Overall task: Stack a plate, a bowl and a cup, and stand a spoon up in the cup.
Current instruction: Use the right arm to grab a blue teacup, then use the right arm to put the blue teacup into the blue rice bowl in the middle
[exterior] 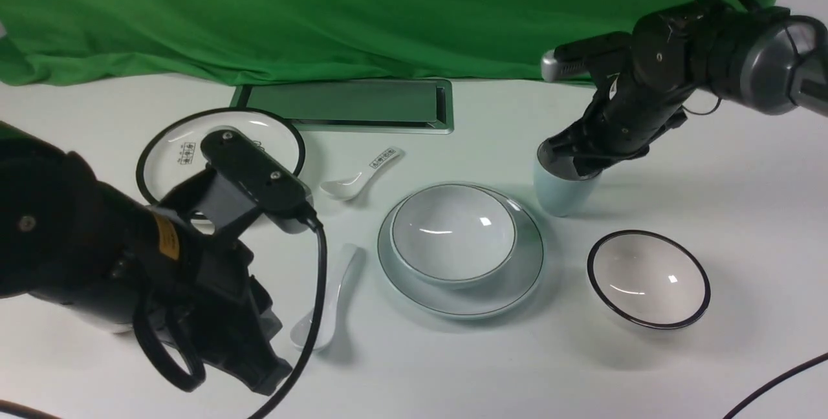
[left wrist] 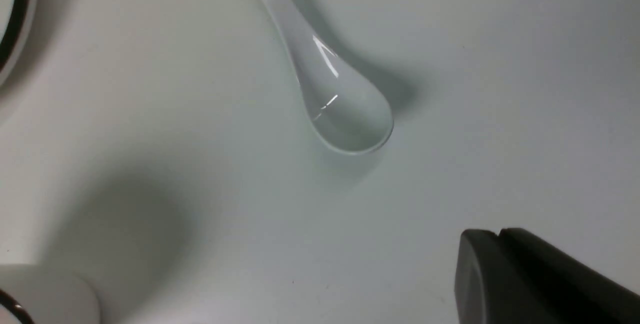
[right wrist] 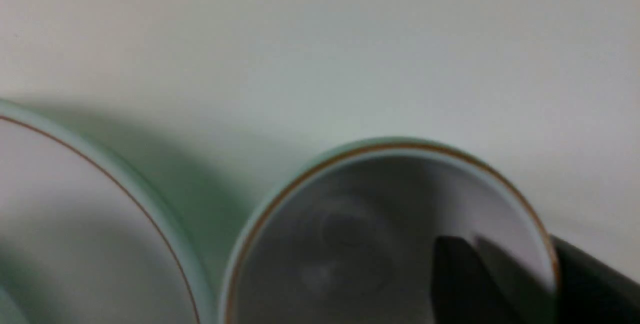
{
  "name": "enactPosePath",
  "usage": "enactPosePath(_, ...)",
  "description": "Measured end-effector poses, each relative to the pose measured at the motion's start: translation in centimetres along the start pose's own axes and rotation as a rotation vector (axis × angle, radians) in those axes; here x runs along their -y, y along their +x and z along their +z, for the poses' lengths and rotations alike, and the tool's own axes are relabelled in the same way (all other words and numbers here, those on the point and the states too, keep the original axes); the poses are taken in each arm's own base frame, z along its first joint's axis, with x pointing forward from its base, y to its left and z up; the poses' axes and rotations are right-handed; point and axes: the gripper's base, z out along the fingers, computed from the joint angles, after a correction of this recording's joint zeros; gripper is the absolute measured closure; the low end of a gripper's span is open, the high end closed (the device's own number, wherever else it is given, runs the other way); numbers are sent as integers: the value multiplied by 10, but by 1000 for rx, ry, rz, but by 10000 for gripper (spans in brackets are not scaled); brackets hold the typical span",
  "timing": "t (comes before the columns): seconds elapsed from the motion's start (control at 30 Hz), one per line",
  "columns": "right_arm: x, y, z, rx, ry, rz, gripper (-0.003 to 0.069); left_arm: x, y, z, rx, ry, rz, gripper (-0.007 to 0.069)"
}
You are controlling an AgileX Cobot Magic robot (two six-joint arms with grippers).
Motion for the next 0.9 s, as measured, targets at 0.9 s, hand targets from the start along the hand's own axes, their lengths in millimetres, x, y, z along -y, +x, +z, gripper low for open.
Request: enactPosePath(0.9,-112,-13,-25,-92,-280,-348,580,-49,3,5,77,-113,-362,618)
